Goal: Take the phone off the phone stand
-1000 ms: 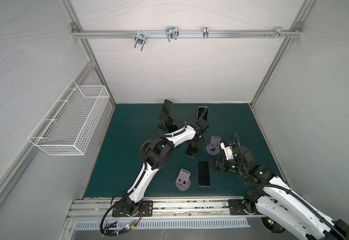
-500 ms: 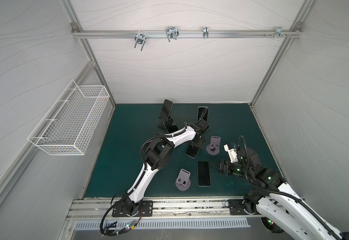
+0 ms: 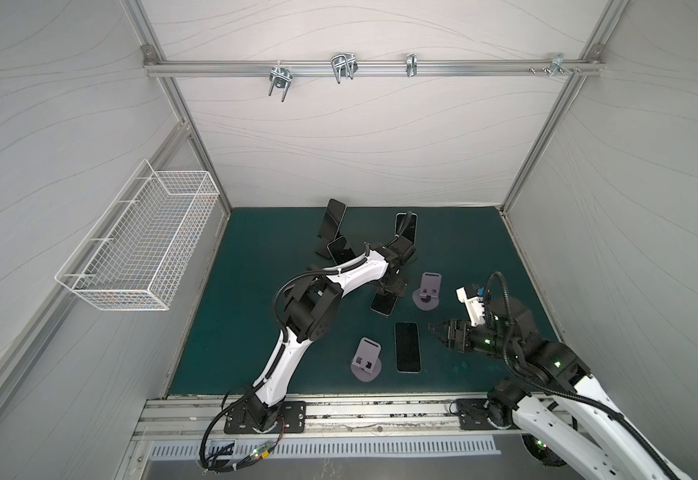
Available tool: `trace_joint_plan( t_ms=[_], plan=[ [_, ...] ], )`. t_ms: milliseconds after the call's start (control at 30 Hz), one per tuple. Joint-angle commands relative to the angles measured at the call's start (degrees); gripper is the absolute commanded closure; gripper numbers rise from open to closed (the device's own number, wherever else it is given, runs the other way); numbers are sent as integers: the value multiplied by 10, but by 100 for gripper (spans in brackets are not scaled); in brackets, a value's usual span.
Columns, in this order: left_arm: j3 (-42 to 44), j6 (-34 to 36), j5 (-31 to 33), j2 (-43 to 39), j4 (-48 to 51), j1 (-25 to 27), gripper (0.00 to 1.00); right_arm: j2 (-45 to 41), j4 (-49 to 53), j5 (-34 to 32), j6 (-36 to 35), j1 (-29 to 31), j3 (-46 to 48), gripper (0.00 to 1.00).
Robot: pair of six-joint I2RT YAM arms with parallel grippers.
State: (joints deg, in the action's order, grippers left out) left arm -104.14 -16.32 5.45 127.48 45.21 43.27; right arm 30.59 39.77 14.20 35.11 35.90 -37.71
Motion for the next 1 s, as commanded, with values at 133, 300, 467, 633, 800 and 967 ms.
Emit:
trace_joint_plan(
  t_ms=[133,300,467,633,800,967],
  plan=[
    [30,2,23,-119,8,15,10,6,49,-31,18,52,-34,27],
    [45,8,49,-182,21,27,10,12,36,-73,42,107,-36,28],
    [84,6,73,-257,22,41,10,46,14,-105,52,159,-46,28],
    [139,-1,67,-343,15,42,10,98,-5,-148,55,223,-69,28],
    [183,-9,77,-416,34,44,10,153,-23,-201,51,293,-93,27],
    [249,-25,84,-488,30,44,10,204,-37,-243,42,349,-111,27]
  ],
)
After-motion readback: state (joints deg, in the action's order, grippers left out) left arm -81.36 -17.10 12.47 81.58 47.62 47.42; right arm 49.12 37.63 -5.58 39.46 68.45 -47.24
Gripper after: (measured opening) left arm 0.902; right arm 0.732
